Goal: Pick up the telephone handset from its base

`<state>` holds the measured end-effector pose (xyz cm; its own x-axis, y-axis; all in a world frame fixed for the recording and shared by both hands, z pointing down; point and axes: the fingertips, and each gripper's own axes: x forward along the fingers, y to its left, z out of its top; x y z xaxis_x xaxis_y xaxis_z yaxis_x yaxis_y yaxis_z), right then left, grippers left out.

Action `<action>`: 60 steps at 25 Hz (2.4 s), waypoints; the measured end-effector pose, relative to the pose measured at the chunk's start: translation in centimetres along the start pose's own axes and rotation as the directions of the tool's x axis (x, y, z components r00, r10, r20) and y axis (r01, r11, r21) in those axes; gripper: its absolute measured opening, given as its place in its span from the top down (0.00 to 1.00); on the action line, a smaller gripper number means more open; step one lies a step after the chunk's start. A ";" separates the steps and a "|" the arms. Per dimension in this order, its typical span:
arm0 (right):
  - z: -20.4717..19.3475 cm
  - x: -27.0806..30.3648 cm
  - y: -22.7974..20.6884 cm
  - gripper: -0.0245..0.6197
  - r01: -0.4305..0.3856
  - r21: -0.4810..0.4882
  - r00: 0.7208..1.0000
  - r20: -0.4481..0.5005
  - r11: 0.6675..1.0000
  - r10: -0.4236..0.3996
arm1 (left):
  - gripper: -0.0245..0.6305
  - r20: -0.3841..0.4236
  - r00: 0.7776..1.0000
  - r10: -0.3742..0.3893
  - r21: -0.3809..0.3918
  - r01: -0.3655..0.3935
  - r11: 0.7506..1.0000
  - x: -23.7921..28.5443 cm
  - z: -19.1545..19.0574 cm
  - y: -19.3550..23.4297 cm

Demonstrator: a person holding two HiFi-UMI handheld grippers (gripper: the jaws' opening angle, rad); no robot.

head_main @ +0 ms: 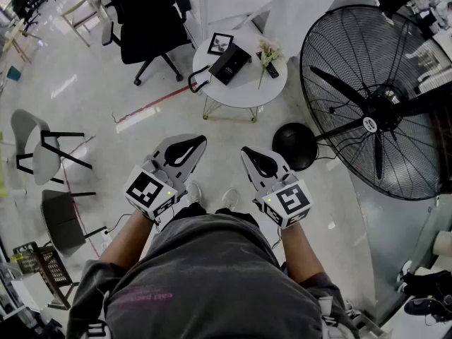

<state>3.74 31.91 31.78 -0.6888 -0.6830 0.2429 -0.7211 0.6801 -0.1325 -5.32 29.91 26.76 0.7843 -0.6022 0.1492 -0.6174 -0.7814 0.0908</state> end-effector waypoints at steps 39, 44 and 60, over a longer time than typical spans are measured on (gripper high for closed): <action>-0.5 -1.3 -6.2 0.93 -0.037 0.060 0.999 0.010 0.998 0.036 | 0.94 0.009 0.999 0.048 -0.007 -0.047 0.999 5.2 -0.7 0.1; 0.1 2.2 -8.7 0.93 -0.013 0.073 1.000 -0.013 0.997 0.014 | 0.94 0.009 0.999 0.034 -0.030 -0.034 0.999 7.4 -0.8 4.4; 3.1 17.6 -16.0 0.93 0.079 0.135 0.994 -0.088 0.988 -0.068 | 0.94 -0.040 0.997 -0.064 -0.067 0.061 0.996 14.3 -0.8 21.9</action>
<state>2.93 8.21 35.22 -0.6291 -0.7017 0.3345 -0.7769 0.5816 -0.2412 -7.69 4.35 31.70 0.8191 -0.5437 0.1828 -0.5708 -0.8042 0.1657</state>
